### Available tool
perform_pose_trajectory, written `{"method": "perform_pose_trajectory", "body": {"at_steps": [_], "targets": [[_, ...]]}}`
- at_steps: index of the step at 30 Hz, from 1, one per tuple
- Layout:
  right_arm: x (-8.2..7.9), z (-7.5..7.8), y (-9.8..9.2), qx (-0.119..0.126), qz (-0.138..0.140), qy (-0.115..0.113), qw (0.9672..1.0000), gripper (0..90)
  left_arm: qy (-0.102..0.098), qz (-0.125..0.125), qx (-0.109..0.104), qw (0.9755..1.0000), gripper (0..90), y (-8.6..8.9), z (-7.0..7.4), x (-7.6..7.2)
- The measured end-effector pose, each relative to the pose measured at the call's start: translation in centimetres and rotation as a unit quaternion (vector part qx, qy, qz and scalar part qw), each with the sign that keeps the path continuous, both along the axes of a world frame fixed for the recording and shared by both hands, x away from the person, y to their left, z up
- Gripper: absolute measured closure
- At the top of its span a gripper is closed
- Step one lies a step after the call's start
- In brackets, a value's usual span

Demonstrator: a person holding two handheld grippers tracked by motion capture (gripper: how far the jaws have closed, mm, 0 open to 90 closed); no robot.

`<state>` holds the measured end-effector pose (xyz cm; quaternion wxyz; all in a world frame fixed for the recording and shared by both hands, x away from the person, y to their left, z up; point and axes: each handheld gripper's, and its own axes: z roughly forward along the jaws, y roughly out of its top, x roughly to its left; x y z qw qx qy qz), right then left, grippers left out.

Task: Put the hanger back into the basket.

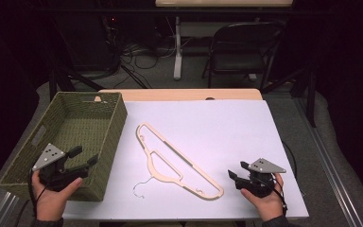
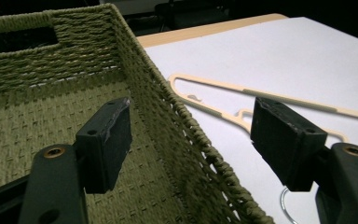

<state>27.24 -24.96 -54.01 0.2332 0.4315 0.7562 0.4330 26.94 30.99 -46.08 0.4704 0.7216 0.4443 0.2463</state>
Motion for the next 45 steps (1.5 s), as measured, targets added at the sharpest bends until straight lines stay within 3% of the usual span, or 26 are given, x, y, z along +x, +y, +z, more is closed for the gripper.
{"method": "perform_pose_trajectory", "body": {"at_steps": [3, 4, 7, 8, 9, 12, 15, 16, 18, 21, 23, 24, 25, 26, 27, 30, 31, 32, 33, 35, 37, 38, 39, 41, 43, 45], "targets": [[0.0, 0.0, 0.2, -0.012, 0.012, 0.009, 0.9998, 40.9, -0.004, 0.000, -0.003, 1.0000, 28.5, 0.0, 0.1, 0.0], [0.0, 0.2, 0.5, -0.017, 0.031, 0.012, 0.9993, 44.7, -0.008, 0.001, -0.005, 1.0000, 27.1, 0.0, 0.1, -0.1], [-0.2, 0.5, 1.0, -0.041, 0.030, 0.004, 0.9987, 44.8, -0.010, 0.001, -0.006, 0.9999, 26.4, 0.1, 0.3, -0.2], [-0.2, 0.9, 1.5, -0.062, 0.032, -0.001, 0.9975, 45.3, -0.013, 0.001, -0.008, 0.9999, 26.4, 0.1, 0.4, -0.4], [-0.2, 0.9, 1.5, -0.062, 0.032, -0.001, 0.9975, 45.3, -0.013, 0.001, -0.008, 0.9999, 26.4, 0.1, 0.4, -0.4], [-0.1, 1.7, 2.4, -0.091, 0.045, 0.020, 0.9946, 46.1, -0.017, 0.001, -0.007, 0.9998, 26.4, 0.1, 0.7, -0.6], [0.0, 2.1, 3.0, -0.091, 0.068, 0.041, 0.9927, 50.1, -0.017, 0.001, -0.006, 0.9998, 26.5, 0.0, 0.7, -0.7], [0.3, 2.6, 3.8, -0.103, 0.094, 0.058, 0.9885, 52.9, -0.018, 0.000, -0.004, 0.9998, 26.5, -0.1, 0.8, -0.8], [0.7, 3.1, 4.6, -0.125, 0.112, 0.074, 0.9830, 52.8, -0.018, -0.003, -0.001, 0.9998, 26.5, -0.3, 0.9, -0.9], [1.5, 3.7, 5.9, -0.141, 0.132, 0.093, 0.9768, 53.2, -0.018, -0.005, 0.000, 0.9998, 26.6, -0.4, 0.8, -0.9], [1.8, 3.8, 6.3, -0.139, 0.136, 0.090, 0.9769, 53.3, -0.016, -0.007, 0.001, 0.9999, 26.7, -0.5, 0.8, -0.9], [2.2, 4.3, 7.0, -0.151, 0.149, 0.106, 0.9716, 53.4, -0.015, -0.008, 0.002, 0.9998, 26.7, -0.6, 0.8, -0.9], [2.2, 4.3, 7.0, -0.151, 0.149, 0.106, 0.9716, 53.4, -0.015, -0.008, 0.002, 0.9998, 26.8, -0.6, 0.8, -0.9], [2.5, 4.5, 7.6, -0.155, 0.162, 0.108, 0.9685, 52.7, -0.015, -0.009, 0.001, 0.9998, 26.9, -0.6, 0.8, -1.0], [2.6, 4.5, 7.9, -0.160, 0.160, 0.104, 0.9686, 52.2, -0.014, -0.010, 0.001, 0.9999, 26.9, -0.6, 0.7, -1.0], [3.0, 4.8, 8.5, -0.172, 0.162, 0.125, 0.9636, 51.7, -0.012, -0.010, 0.003, 0.9999, 27.1, -0.5, 0.7, -1.0], [3.0, 4.8, 8.5, -0.172, 0.162, 0.125, 0.9636, 51.7, -0.012, -0.010, 0.003, 0.9999, 27.1, -0.5, 0.7, -1.0], [3.2, 5.0, 8.9, -0.177, 0.168, 0.142, 0.9594, 55.6, -0.012, -0.008, 0.003, 0.9999, 27.1, -0.5, 0.7, -1.1], [3.2, 5.0, 8.9, -0.177, 0.168, 0.142, 0.9594, 55.6, -0.012, -0.008, 0.003, 0.9999, 27.2, -0.5, 0.7, -1.1], [3.5, 5.3, 9.7, -0.192, 0.177, 0.159, 0.9520, 58.0, -0.012, -0.005, 0.003, 0.9999, 27.2, -0.5, 0.8, -1.1], [3.6, 5.5, 9.9, -0.197, 0.180, 0.163, 0.9498, 59.3, -0.012, -0.005, 0.003, 0.9999, 27.3, -0.6, 0.8, -1.1], [3.8, 5.7, 10.4, -0.206, 0.187, 0.170, 0.9455, 60.8, -0.012, -0.006, 0.005, 0.9999, 27.3, -0.6, 0.7, -1.1], [3.8, 5.7, 10.4, -0.206, 0.187, 0.170, 0.9455, 60.8, -0.012, -0.006, 0.005, 0.9999, 27.4, -0.6, 0.7, -1.1], [4.2, 6.1, 11.2, -0.214, 0.192, 0.180, 0.9407, 62.5, -0.011, -0.008, 0.004, 0.9999, 27.4, -0.6, 0.7, -1.1], [4.3, 6.2, 11.6, -0.218, 0.193, 0.182, 0.9391, 62.5, -0.011, -0.008, 0.004, 0.9999, 27.6, -0.6, 0.7, -1.1], [4.5, 6.3, 12.6, -0.228, 0.203, 0.183, 0.9345, 64.0, -0.010, -0.008, 0.004, 0.9999, 27.6, -0.7, 0.7, -1.1]]}}
